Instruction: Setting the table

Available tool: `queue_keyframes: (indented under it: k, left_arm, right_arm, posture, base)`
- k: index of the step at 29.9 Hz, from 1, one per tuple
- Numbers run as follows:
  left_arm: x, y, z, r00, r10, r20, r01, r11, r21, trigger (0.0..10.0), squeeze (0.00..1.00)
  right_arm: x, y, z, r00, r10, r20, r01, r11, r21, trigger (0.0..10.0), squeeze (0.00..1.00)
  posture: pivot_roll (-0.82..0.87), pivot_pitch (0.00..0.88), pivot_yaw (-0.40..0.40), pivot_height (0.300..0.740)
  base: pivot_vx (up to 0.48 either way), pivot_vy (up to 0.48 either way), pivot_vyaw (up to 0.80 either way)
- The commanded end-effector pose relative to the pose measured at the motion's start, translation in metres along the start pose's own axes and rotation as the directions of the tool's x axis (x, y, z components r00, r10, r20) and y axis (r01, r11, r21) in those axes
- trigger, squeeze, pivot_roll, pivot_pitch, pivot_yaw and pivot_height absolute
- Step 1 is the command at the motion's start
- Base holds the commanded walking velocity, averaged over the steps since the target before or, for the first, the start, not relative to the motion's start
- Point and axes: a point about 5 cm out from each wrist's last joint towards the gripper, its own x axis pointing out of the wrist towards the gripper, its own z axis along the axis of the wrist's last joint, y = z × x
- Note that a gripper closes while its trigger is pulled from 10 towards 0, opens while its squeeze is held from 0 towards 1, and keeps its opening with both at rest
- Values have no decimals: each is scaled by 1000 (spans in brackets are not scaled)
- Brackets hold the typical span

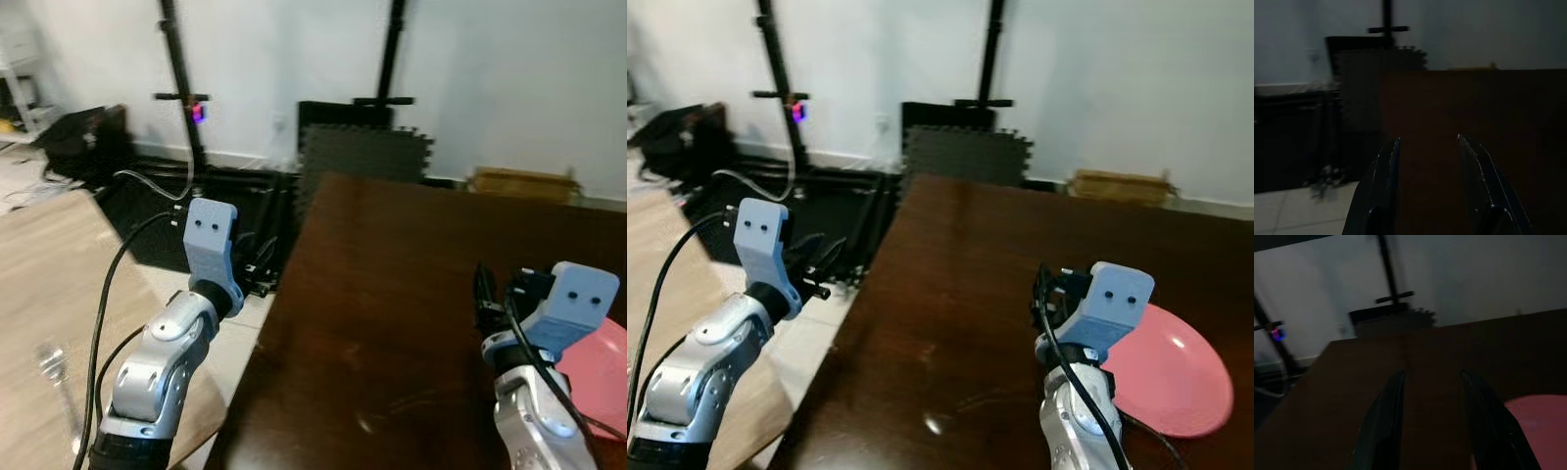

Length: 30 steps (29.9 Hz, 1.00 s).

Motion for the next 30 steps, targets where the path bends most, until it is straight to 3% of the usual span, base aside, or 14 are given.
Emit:
queue_keyframes:
  k: [1, 16, 30]
  left_arm:
    - [-2, 1, -5, 1000, 5, -18, -5, 1000, 6, 10000, 0]
    - [-1, 0, -5, 1000, 2, -18, -2, 1000, 5, 10000, 0]
    - [0, -1, -6, 1000, -3, -17, 3, 1000, 3, 10000, 0]
  right_arm:
    - [-2, -1, -3, 1000, -1, -17, 1, 1000, 3, 10000, 0]
    - [-1, 0, -3, 1000, 1, -14, -1, 1000, 2, 10000, 0]
    - [-1, 1, -2, 1000, 11, -11, -12, 1000, -8, 10000, 0]
  posture:
    - [-18, 74, 61, 740]
    - [-17, 75, 62, 740]
    - [-19, 77, 60, 740]
  base:
    - [0, 0, -800]
    - [0, 0, -800]
    - [0, -34, 0]
